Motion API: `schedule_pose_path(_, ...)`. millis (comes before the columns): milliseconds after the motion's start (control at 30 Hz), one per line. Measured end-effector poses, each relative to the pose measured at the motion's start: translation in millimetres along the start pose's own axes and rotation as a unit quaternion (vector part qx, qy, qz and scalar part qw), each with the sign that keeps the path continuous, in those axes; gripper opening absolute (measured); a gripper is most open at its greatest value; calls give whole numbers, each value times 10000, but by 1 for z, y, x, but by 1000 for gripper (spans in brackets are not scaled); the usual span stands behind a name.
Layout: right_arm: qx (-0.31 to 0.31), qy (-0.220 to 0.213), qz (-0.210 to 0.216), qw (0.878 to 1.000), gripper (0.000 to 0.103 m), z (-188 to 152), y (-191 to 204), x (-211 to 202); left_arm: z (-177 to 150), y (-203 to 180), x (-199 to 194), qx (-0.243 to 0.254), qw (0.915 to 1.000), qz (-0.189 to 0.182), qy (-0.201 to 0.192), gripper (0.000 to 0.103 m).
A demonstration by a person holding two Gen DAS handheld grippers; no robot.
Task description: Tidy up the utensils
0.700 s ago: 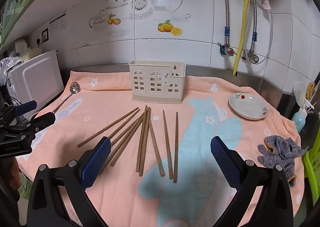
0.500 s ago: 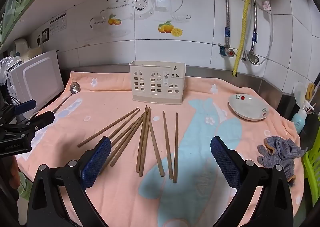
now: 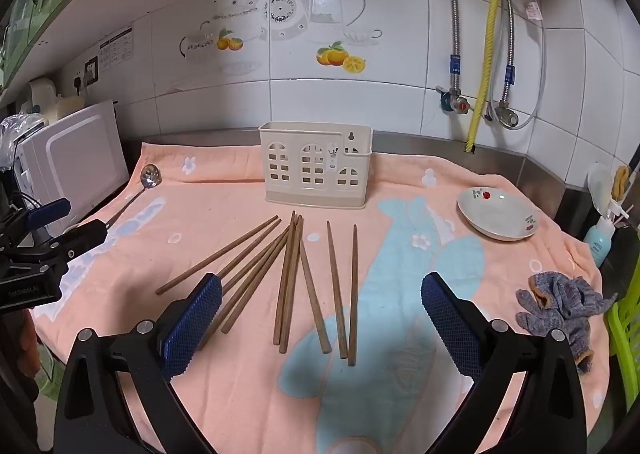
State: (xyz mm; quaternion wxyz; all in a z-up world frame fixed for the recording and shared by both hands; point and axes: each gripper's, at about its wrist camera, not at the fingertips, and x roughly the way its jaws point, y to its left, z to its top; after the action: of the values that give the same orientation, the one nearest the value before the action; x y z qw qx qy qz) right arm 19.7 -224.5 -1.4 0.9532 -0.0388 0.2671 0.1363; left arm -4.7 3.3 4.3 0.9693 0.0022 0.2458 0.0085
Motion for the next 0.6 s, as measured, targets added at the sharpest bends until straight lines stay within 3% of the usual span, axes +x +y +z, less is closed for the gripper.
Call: schedule_pose_path(600, 36, 12, 32, 10000, 97, 0, 2, 2, -1, -1, 1, -8, 10000, 27, -38, 98)
